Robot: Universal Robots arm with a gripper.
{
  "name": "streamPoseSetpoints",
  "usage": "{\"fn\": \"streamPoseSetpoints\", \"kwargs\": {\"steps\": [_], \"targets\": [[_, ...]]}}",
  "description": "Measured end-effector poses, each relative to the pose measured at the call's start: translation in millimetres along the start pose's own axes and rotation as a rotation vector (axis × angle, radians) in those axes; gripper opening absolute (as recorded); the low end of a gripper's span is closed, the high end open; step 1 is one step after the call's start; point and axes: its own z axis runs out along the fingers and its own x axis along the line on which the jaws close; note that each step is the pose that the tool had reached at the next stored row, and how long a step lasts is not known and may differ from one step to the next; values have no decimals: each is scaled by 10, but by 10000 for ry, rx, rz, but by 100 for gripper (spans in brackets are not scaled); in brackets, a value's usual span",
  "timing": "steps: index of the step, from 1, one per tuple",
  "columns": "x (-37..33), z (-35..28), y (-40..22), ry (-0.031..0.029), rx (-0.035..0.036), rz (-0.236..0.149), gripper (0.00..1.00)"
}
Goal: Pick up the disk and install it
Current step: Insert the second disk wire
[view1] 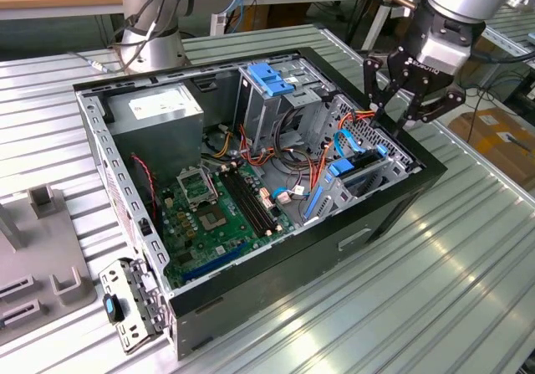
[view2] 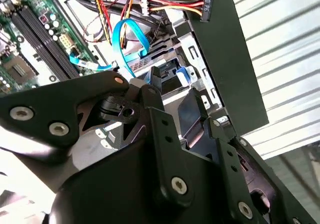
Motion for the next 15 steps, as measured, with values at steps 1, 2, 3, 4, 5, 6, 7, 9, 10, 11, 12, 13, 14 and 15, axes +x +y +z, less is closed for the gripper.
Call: {"fn": "streamPoseSetpoints", "kwargs": {"steps": [1,2,3,4,5,6,7,9,10,11,12,13,14,15], "targets": [[0,-1,0,-11,5,-295,42],[0,0,0,-16,8,-429,42],[0,-1,0,-22,11,-568,42],[0,0,0,-26,13,-686,42],[0,0,-1,-28,14,-730,42],[0,0,-1,-29,14,-734,42],[0,0,-1,-28,14,-735,42],[1,0,-4,-27,13,-739,42],[2,1,-11,-29,14,-746,42],[1,0,-26,-29,14,-763,42],[0,2,-60,-30,15,-802,42],[-2,3,-85,-31,15,-830,42],[-4,4,-117,-32,15,-866,42],[-5,4,-139,-33,16,-890,42]]}}
